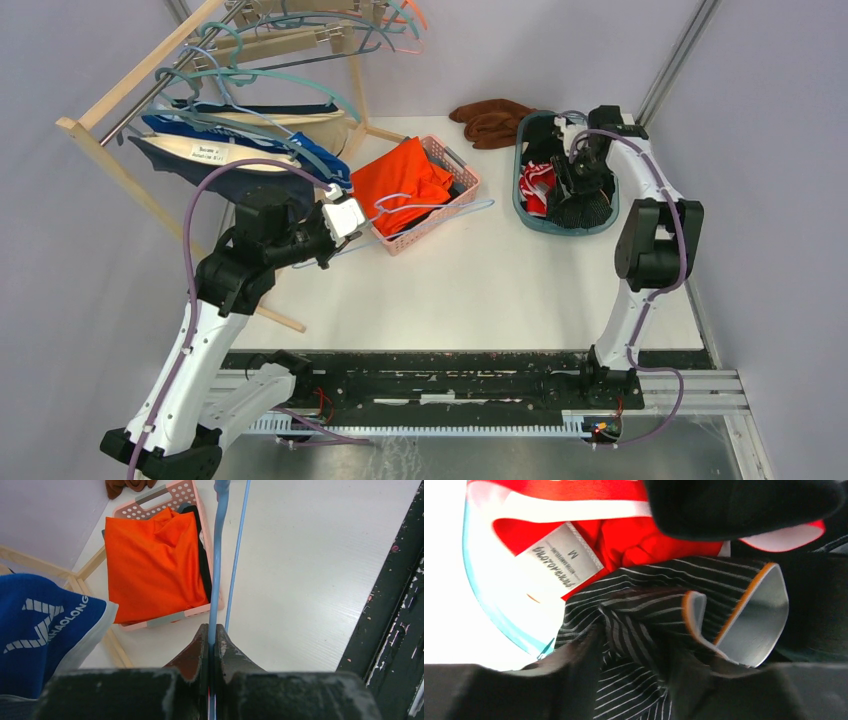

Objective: Remove the underwear clipped to the hanger
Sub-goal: Place the underwear in the bin, then adjust the hanger.

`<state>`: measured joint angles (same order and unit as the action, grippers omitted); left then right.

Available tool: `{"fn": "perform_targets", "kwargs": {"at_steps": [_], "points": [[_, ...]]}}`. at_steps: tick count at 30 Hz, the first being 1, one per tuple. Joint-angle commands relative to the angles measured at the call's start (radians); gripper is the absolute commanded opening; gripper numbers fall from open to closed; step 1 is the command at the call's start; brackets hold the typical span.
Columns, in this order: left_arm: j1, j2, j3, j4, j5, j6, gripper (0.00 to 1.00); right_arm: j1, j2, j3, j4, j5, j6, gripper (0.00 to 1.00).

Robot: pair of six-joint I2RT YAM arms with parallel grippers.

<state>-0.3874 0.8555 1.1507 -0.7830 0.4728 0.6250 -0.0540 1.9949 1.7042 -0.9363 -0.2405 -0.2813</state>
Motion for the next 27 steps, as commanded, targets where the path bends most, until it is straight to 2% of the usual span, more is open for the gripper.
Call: {"fn": "perform_targets", "kwargs": {"at_steps": [1,7,9,16,20,24,27], "points": [[0.005,-0.014,0.000,0.046,-0.016,0.008,0.03,-0.004,-0.082,0.077,-0.052,-0.042,0.001,0.60],[0.004,-0.018,-0.003,0.044,-0.037,-0.011,0.03,-0.001,-0.191,0.133,-0.116,-0.097,-0.018,0.86],[0.002,-0.018,0.000,0.036,-0.036,-0.013,0.03,0.005,-0.232,0.152,-0.145,-0.131,-0.039,0.99],[0.001,0.005,0.032,0.000,-0.047,-0.105,0.03,0.092,-0.428,0.110,-0.185,-0.219,-0.118,1.00],[0.001,0.008,0.075,-0.074,-0.044,-0.135,0.03,0.223,-0.535,0.035,-0.183,-0.278,-0.176,1.00],[0.001,-0.013,0.118,-0.108,-0.036,-0.205,0.03,0.337,-0.573,0.037,-0.248,-0.382,-0.232,0.99],[0.001,-0.020,0.144,-0.097,-0.041,-0.282,0.03,0.406,-0.596,0.041,-0.238,-0.391,-0.211,0.99]]}}
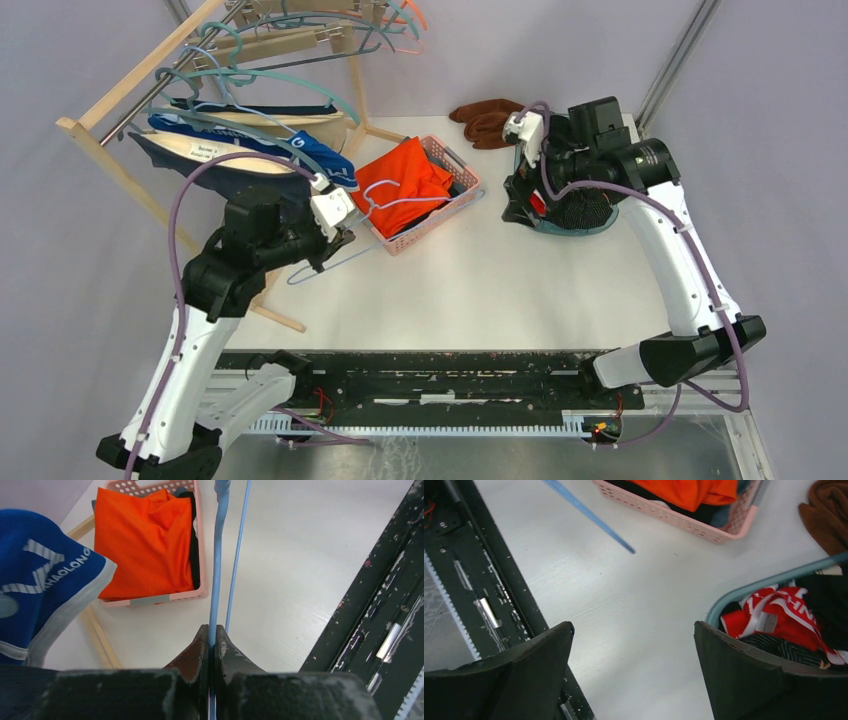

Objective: Remove the underwear clipped to the hanger
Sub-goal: Adjust the hanger.

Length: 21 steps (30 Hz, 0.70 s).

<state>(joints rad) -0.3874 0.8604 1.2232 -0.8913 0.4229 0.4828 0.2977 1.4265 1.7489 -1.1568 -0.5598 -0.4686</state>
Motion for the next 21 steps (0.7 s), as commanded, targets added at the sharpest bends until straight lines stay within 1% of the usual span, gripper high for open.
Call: {"fn": "perform_targets", "kwargs": {"at_steps": [1,4,7,13,15,18,21], "points": [[0.001,-0.025,0.077,0.018,0.012,-0.155,0.03,0.076,-0.037,-0.003,-0.009,-0.067,-0.018,0.98],[0.001,0.000,0.102,0.041,0.004,-0.199,0.03,0.148,-0.053,0.015,0.007,-0.008,0.007,0.98],[0.001,0.039,0.139,0.067,0.005,-0.253,0.03,0.193,-0.048,0.047,-0.006,0.047,0.007,0.97],[0.001,0.093,0.195,0.155,-0.012,-0.350,0.03,0.236,-0.039,0.070,-0.004,0.140,-0.007,0.96],[0.001,0.097,0.202,0.194,-0.006,-0.381,0.03,0.240,-0.047,0.070,0.020,0.162,0.012,0.96],[0.001,0.105,0.228,0.232,0.007,-0.435,0.03,0.240,-0.065,0.056,0.076,0.172,0.034,0.96],[0.001,0.109,0.248,0.280,0.025,-0.490,0.03,0.245,-0.060,0.072,0.086,0.136,0.047,0.96]]}}
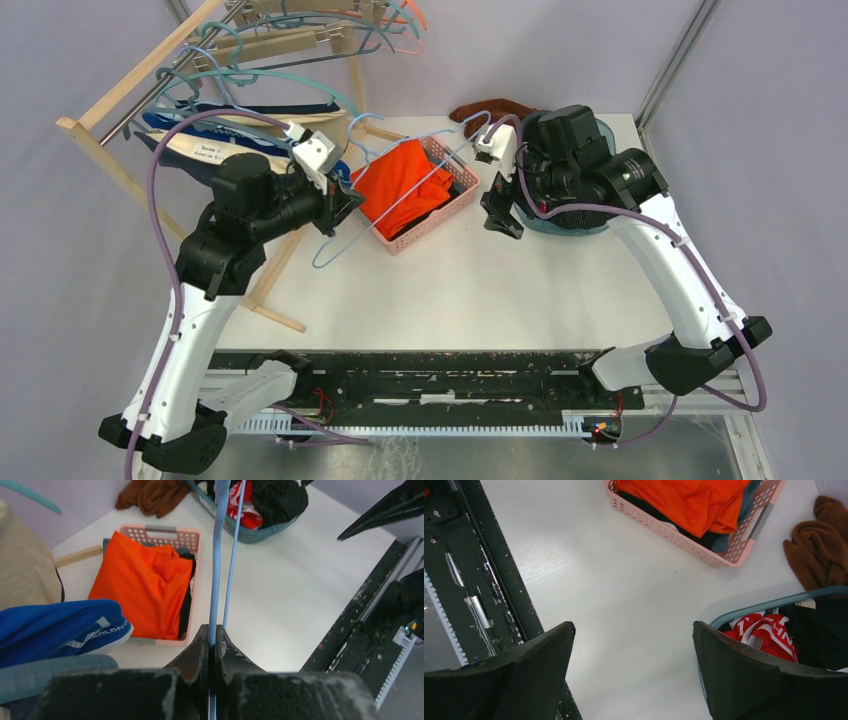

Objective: Remove the underwear clipped to the hanger
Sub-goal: Adjust the hanger.

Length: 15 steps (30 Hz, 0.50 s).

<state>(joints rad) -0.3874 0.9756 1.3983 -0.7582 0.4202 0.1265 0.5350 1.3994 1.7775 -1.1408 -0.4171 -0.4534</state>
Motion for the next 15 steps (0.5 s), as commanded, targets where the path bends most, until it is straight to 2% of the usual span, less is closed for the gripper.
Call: {"fn": "perform_targets", "kwargs": {"at_steps": [1,6,9,13,15], "points": [[0.001,-0.005,0.078,0.156,0.038,-0.144,0.03,0.011,-0.029,0.053,0.070,-0.024,0.032,0.96],[0.002,-0.051,0.124,0.072,-0.061,-0.090,0.03,0.027,-0.009,0.057,0.063,-0.012,0.029,0.96],[0.002,-0.091,0.165,-0.058,-0.149,-0.004,0.03,0.029,-0.019,0.036,0.072,-0.007,0.034,0.96],[0.001,-0.132,0.254,-0.252,-0.190,0.085,0.03,0.038,-0.018,0.043,0.063,-0.011,0.040,0.96],[0.008,-0.178,0.274,-0.295,-0.206,0.128,0.03,0.040,-0.012,0.045,0.057,-0.008,0.037,0.96]]}}
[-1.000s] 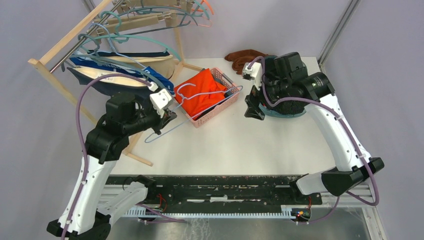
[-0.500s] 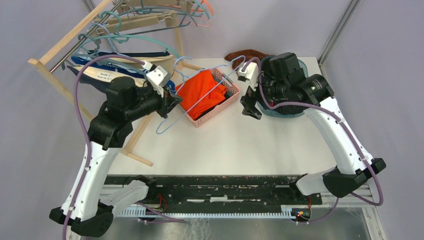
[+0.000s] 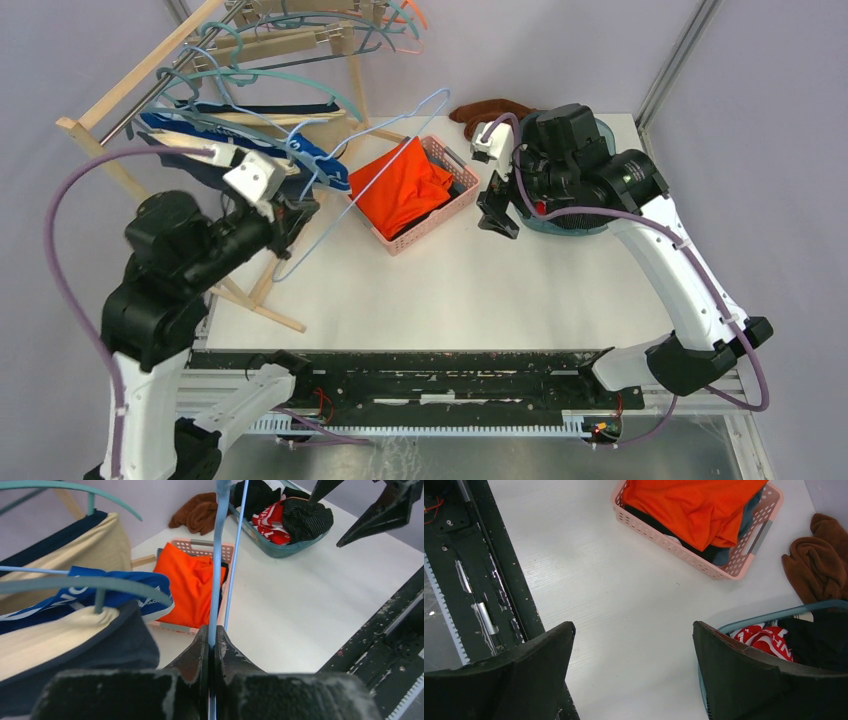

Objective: Remove the underwear clipped to the hanger
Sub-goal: Adjust the hanger.

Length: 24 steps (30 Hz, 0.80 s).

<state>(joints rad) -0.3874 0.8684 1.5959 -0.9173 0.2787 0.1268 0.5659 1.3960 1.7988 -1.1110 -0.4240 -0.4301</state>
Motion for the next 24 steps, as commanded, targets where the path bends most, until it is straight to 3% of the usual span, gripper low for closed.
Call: {"fn": "perform_targets", "kwargs": {"at_steps": [1,5,11,14,18,24], "points": [[0.010,-0.086,0.091,-0.148,-0.080,0.146,0.03,0.011,-0.005,0.024,0.028,0.001,0.013,0.96],[0.042,-0.121,0.162,-0.171,-0.177,0.174,0.03,0.017,0.012,0.031,0.024,0.011,0.012,0.96],[0.113,-0.112,0.192,-0.146,-0.181,0.146,0.03,0.025,0.043,0.044,0.042,-0.030,0.049,0.96],[0.142,-0.111,0.180,-0.105,-0.248,0.129,0.03,0.032,0.056,0.019,0.078,-0.035,0.075,0.96],[0.171,-0.084,0.210,-0.082,-0.236,0.107,0.03,0.035,0.060,-0.046,0.178,-0.025,0.124,0.96],[0.310,-0.079,0.300,-0.093,-0.262,0.094,0.03,0.035,0.096,-0.050,0.247,0.024,0.178,0.96]]}}
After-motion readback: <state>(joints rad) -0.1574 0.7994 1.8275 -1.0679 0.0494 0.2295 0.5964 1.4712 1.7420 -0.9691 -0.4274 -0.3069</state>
